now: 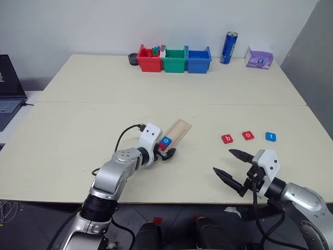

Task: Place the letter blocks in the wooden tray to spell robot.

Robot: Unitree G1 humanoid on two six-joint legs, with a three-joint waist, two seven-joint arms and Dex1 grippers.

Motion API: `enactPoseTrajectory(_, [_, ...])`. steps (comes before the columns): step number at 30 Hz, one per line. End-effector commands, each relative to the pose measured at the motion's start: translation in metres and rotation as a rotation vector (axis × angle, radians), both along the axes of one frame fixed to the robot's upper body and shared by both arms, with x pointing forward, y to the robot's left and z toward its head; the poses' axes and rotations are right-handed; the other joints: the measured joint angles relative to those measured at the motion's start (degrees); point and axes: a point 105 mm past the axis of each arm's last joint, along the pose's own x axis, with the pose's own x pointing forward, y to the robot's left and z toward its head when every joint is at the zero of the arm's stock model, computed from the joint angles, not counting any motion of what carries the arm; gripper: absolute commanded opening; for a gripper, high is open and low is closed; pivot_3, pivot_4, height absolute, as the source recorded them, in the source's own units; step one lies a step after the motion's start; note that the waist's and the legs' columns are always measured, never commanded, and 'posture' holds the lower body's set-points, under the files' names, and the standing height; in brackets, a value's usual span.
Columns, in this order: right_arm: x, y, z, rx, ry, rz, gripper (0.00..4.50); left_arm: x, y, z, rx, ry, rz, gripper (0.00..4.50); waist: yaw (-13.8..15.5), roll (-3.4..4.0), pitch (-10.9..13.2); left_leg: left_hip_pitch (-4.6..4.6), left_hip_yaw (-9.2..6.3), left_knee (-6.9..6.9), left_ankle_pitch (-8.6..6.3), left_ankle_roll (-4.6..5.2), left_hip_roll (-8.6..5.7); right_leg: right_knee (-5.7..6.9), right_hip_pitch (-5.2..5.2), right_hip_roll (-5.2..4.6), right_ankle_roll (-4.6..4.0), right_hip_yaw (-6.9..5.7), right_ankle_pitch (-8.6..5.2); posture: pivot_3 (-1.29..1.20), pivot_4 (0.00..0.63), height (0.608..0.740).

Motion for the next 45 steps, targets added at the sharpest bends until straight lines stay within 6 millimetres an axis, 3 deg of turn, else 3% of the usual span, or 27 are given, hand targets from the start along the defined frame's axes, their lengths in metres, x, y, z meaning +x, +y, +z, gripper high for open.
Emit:
enactPoseTrajectory(1, [-0.004,0.008,0.011,0.011,-0.04,0.034,4.49,-0.008,0.002,-0.013,0.023,0.072,-0.014,4.31,0.0,0.0,0.0,0.0,0.0,0.0,0.0,0.0,0.0,0.0,0.0,0.0,0.0,0.0,0.0,0.0,0.15,0.74])
enactPoseTrajectory(5, [-0.004,0.009,0.012,0.006,-0.051,0.041,4.5,-0.006,0.008,-0.018,0.025,0.094,0.004,3.39,0.0,0.0,-0.02,0.0,0.0,0.0,0.0,0.0,0.0,0.0,0.0,0.0,0.0,0.0,0.0,0.0,0.15,0.74])
enactPoseTrajectory(13, [-0.004,0.009,0.014,-0.009,-0.06,0.051,4.5,-0.006,0.014,-0.019,0.032,0.076,-0.044,3.39,-0.06,0.05,-0.1,0.04,0.01,0.0,0.0,0.0,0.0,0.01,0.02,0.01,0.0,0.01,0.0,0.0,0.15,0.74])
enactPoseTrajectory(19, [-0.019,0.001,0.011,-0.078,0.003,0.104,4.5,-0.034,-0.019,-0.005,0.027,0.011,-0.508,3.39,0.08,0.05,-0.09,0.0,0.05,-0.03,0.0,0.0,-0.01,-0.02,0.0,0.01,-0.01,-0.01,-0.01,0.0,0.15,0.74])
enactPoseTrajectory(25, [-0.036,-0.014,0.008,-0.135,0.063,0.082,4.5,-0.053,-0.055,-0.012,0.088,-0.037,-0.92,3.39,1.04,0.02,-0.07,-0.11,0.17,0.06,0.0,0.01,-0.11,-0.1,0.02,-0.04,0.02,-0.07,-0.03,0.0,0.15,0.74])
enactPoseTrajectory(32, [-0.045,-0.015,0.007,-0.133,0.077,0.048,4.5,-0.046,-0.076,-0.014,0.099,-0.057,-1.027,3.39,1.17,0.01,-0.08,-0.12,0.17,0.09,0.0,0.02,-0.24,-0.07,0.03,0.07,0.02,-0.1,-0.03,0.0,0.15,0.74])
enactPoseTrajectory(45, [-0.053,-0.035,0.002,-0.198,0.115,-0.001,4.5,-0.036,-0.079,-0.022,0.167,-0.066,-1.052,3.39,1.16,0.04,-0.18,-0.03,0.16,0.17,0.01,0.04,-0.21,-0.03,0.15,0.08,0.05,-0.08,0.0,0.0,0.15,0.74])
